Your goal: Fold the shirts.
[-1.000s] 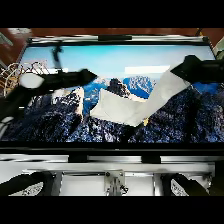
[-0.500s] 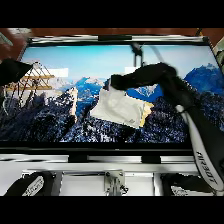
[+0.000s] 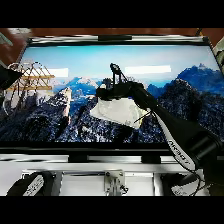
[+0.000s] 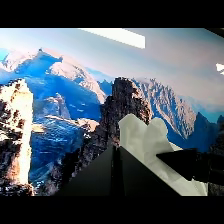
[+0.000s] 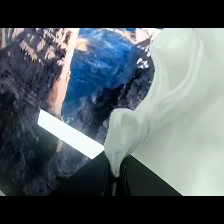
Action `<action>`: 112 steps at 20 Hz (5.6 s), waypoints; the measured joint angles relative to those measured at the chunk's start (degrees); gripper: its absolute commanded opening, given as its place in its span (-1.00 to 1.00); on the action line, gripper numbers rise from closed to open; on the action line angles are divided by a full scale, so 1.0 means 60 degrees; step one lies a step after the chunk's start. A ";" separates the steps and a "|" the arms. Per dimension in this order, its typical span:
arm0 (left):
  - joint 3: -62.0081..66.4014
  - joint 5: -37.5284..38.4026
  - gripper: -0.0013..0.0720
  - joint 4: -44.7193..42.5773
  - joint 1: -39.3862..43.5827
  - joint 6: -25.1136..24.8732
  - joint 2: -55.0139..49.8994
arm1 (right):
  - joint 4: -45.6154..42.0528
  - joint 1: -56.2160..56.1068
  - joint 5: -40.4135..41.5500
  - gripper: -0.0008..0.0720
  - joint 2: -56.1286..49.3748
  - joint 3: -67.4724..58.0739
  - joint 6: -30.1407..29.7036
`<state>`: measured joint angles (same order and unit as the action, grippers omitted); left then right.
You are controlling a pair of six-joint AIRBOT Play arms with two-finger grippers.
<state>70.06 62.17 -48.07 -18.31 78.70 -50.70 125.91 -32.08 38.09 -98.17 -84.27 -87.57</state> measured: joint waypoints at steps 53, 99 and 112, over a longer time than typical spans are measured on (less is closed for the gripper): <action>0.0000 -0.0102 -0.90 0.0007 -0.0036 -0.0026 0.0018 | -0.0251 0.4229 0.2794 0.84 0.1869 0.4189 -0.0382; -0.0004 -0.0007 -0.90 0.0011 0.0135 -0.0022 0.0022 | -0.3869 0.9861 0.4557 -0.79 -0.1581 -0.4845 -0.0229; -0.0004 -0.0036 -0.90 0.0004 0.0488 -0.0226 -0.0186 | -0.2980 0.9970 0.7410 -0.78 -0.1526 -0.3187 0.1923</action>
<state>70.04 61.95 -48.05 -15.38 77.34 -51.81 108.03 27.75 82.54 -107.33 -103.39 -76.03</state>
